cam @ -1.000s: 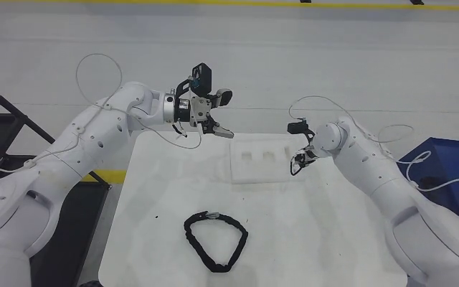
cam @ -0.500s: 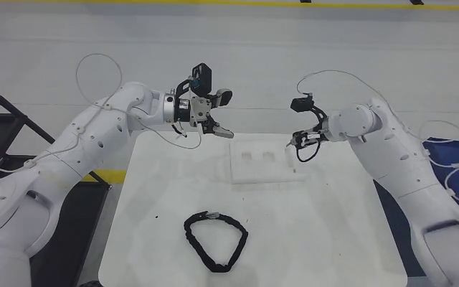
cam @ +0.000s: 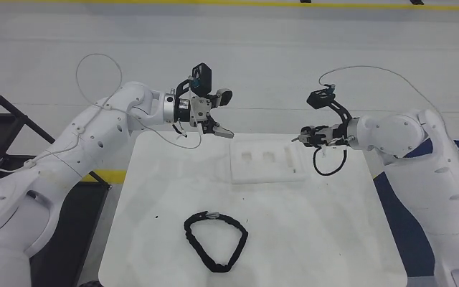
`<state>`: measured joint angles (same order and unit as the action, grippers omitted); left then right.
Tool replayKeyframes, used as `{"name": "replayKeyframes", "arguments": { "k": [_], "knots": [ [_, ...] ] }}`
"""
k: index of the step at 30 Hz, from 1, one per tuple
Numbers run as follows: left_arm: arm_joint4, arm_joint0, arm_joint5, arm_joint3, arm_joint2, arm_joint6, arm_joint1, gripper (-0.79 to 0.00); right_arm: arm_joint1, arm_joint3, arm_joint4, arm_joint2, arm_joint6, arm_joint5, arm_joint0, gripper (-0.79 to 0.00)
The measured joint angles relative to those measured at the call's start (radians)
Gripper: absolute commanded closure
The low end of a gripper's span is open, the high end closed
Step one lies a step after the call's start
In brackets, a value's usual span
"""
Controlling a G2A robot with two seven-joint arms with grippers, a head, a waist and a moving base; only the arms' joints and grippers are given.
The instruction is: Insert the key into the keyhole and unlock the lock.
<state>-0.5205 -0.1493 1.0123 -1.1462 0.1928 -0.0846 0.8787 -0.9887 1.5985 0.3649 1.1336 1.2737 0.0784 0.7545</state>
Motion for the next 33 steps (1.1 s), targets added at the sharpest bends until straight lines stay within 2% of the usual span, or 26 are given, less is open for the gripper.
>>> {"name": "replayKeyframes", "arguments": {
  "k": [3, 17, 21, 24, 29, 33],
  "knots": [
    [0.0, 0.0, 0.0, 0.0, 0.0, 0.0, 0.0, -0.785, 0.008, 0.021, -0.008, 0.029, -0.006, -0.001, 0.032, 0.0],
    [0.001, -0.003, -0.003, -0.002, 0.002, 0.0, 0.0, -0.785, 0.008, 0.02, -0.007, 0.03, -0.006, -0.001, 0.032, 0.0],
    [0.013, -0.044, -0.003, -0.044, 0.036, -0.009, -0.014, -0.785, 0.008, 0.02, -0.007, 0.03, -0.006, -0.001, 0.032, 0.0],
    [-0.052, -0.081, -0.003, -0.082, 0.053, 0.017, -0.034, -0.785, 0.008, 0.02, -0.007, 0.03, -0.006, -0.001, 0.032, 0.0],
    [-0.159, -0.166, -0.044, -0.126, 0.069, 0.038, -0.062, -0.785, 0.008, 0.02, -0.007, 0.03, -0.006, -0.001, 0.032, 0.0],
    [-0.248, -0.245, -0.098, -0.156, 0.087, 0.012, -0.08, -0.785, 0.008, 0.02, -0.007, 0.03, -0.006, -0.001, 0.032, 0.0]
  ]
}}
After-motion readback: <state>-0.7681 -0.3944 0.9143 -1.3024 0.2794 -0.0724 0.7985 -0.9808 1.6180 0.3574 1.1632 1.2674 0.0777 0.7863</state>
